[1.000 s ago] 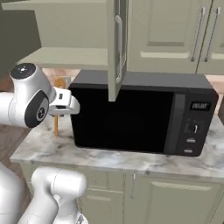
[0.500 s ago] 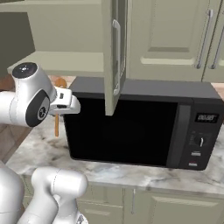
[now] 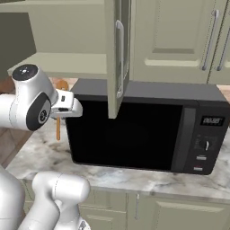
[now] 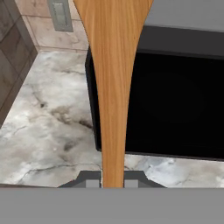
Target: Organize the utensils by type. Pick up the wooden spoons from the counter and place them in the open cabinet. Then pick up the metallic utensils from the counter and place them in the open drawer.
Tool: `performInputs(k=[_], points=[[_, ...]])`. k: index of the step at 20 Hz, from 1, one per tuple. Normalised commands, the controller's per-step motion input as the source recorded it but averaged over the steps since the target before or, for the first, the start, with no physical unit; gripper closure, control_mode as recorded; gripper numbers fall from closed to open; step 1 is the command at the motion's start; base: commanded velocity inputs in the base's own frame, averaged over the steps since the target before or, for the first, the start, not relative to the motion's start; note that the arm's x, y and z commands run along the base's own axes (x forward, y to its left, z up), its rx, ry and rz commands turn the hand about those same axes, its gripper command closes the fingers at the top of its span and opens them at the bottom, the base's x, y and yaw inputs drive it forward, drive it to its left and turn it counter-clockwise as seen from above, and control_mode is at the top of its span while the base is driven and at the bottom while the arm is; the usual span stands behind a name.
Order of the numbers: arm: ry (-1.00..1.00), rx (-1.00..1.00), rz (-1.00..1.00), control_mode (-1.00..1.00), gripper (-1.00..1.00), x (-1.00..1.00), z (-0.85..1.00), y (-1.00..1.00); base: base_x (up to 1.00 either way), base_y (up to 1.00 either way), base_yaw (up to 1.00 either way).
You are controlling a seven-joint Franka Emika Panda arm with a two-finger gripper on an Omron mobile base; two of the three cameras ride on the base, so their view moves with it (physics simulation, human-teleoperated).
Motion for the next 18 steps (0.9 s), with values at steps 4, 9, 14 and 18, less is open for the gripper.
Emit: performInputs(k=[4, 9, 14, 18], points=[[0.0, 0.0, 0.0, 1.0, 1.0, 0.0, 0.0, 0.0, -0.05, 0.0, 0.0], [-0.04, 0.0, 0.0, -1.0, 1.0, -0.08, 0.13, 0.0, -0.01, 0.0, 0.0], [-0.15, 0.0, 0.0, -1.0, 1.0, -0.15, 0.29, 0.0, 0.0, 0.0, 0.0], [-0.09, 0.0, 0.0, -1.0, 1.0, -0.05, 0.26, 0.0, 0.0, 0.0, 0.0]])
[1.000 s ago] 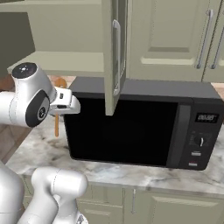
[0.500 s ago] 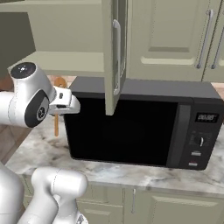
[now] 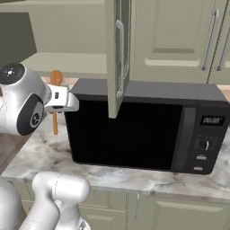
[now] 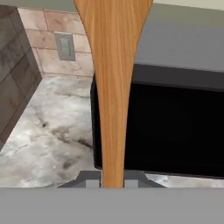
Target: Organize the utensils by type. Pick up the wooden spoons from the counter and place them in the open cabinet. Then pick up the metallic utensils from the counter and place them in the open drawer.
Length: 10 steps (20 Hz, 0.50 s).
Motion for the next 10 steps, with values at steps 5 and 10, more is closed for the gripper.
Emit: performInputs(k=[5, 10], points=[[-0.11, 0.0, 0.0, -1.0, 1.0, 0.0, 0.23, 0.0, 0.0, 0.0, 0.0], [0.0, 0.0, 0.0, -1.0, 1.0, 0.13, 0.29, 0.0, 0.0, 0.0, 0.0]])
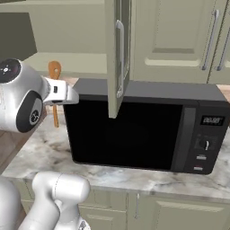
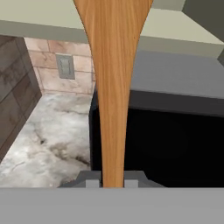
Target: Organize the utensils by type. Pick up the wooden spoons from the counter and place them in the open cabinet. Then pick up the metallic utensils from the counter and place them in the open drawer.
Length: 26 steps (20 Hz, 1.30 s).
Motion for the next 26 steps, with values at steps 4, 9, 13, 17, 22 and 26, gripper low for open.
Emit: performInputs(k=[4, 9, 13, 17, 22, 26], points=[[0.0, 0.0, 0.0, -1.0, 1.0, 0.0, 0.16, 0.0, 0.0, 0.0, 0.0], [0.0, 0.0, 0.0, -1.0, 1.0, 0.02, 0.0, 0.0, 0.0, 0.0, 0.0], [0.0, 0.0, 0.02, -1.0, 1.0, 0.11, 0.18, 0.03, 0.0, 0.0, 0.0], [0.0, -0.01, 0.05, -1.0, 1.0, 0.25, 0.31, 0.0, 0.0, 0.0, 0.0], [0.0, -0.04, 0.21, -1.0, 1.0, 0.29, 0.04, 0.0, 0.0, 0.0, 0.0], [0.0, 0.0, 0.28, -1.0, 1.0, 0.0, -0.02, -0.18, 0.0, 0.0, 0.0]])
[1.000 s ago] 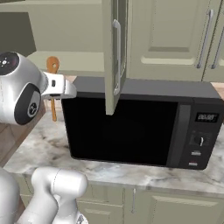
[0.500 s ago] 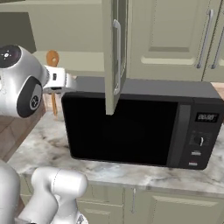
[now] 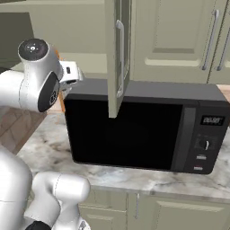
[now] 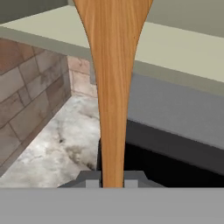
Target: Organize the utensils by type. Pick up the wooden spoons from the counter and place them in the open cabinet. Then pick up the metallic utensils from the counter and place them in the open drawer.
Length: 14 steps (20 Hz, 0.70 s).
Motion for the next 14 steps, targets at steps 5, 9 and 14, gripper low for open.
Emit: performInputs(k=[5, 9, 14], points=[[-0.03, -0.1, 0.22, -1.0, 1.0, 0.0, 0.0, 0.02, 0.0, 0.0, 0.0], [0.0, -0.16, 0.03, -1.0, 1.0, 0.11, 0.01, 0.54, 0.0, 0.0, 0.0], [0.0, -0.13, 0.0, -1.0, 1.0, 0.07, 0.0, 0.46, 0.0, 0.0, 0.0]])
